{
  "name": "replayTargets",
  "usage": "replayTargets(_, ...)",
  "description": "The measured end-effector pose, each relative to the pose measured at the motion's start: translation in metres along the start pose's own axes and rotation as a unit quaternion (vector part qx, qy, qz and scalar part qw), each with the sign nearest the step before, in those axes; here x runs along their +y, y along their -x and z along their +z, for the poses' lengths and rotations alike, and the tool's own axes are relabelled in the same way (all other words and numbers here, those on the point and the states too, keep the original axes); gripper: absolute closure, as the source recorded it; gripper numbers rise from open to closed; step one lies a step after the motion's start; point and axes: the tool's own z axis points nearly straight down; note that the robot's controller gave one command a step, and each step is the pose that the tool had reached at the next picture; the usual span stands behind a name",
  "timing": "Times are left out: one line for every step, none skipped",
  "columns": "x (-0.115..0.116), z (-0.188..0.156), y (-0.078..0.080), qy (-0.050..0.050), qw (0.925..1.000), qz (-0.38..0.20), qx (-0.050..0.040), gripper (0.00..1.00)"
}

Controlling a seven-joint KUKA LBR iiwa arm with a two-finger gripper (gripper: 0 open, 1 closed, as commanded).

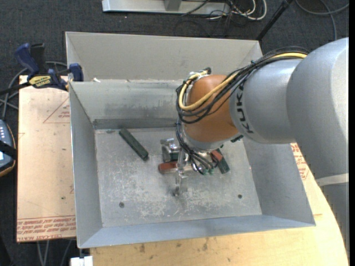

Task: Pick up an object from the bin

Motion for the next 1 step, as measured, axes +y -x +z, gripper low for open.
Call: replayTargets(-0.0462,0.0002,0.0505,-0.002,1.0000,-0.008,-0.0022,0.00)
